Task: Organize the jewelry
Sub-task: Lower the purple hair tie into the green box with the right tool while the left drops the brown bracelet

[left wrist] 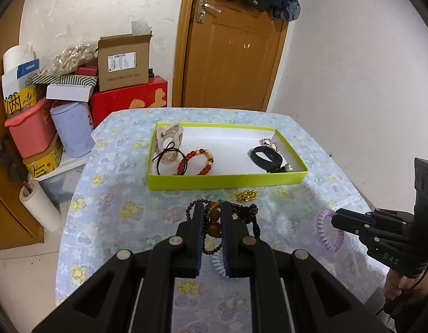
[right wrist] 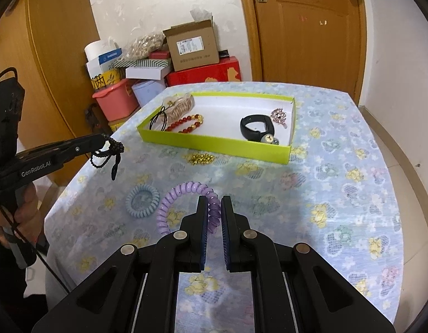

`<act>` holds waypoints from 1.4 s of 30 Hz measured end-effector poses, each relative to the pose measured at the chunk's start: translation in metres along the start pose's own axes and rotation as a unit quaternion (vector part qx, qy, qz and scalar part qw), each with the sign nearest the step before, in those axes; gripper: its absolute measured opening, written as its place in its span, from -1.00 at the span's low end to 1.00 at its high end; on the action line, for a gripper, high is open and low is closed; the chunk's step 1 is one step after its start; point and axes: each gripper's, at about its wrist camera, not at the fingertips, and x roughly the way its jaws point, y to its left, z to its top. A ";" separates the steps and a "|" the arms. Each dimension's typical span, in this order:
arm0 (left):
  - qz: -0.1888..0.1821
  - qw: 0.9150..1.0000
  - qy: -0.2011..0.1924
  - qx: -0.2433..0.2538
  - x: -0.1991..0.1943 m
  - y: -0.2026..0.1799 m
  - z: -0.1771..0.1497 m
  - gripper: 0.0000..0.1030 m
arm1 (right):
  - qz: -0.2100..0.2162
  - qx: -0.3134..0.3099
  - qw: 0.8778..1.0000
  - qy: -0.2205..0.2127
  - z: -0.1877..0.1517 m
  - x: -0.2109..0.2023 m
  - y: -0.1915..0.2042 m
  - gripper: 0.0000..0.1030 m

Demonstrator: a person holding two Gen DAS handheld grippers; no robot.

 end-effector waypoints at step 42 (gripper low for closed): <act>0.043 0.997 0.069 0.003 0.188 0.011 0.109 -0.77 | -0.051 0.017 0.998 0.019 0.142 0.155 -0.092 -0.82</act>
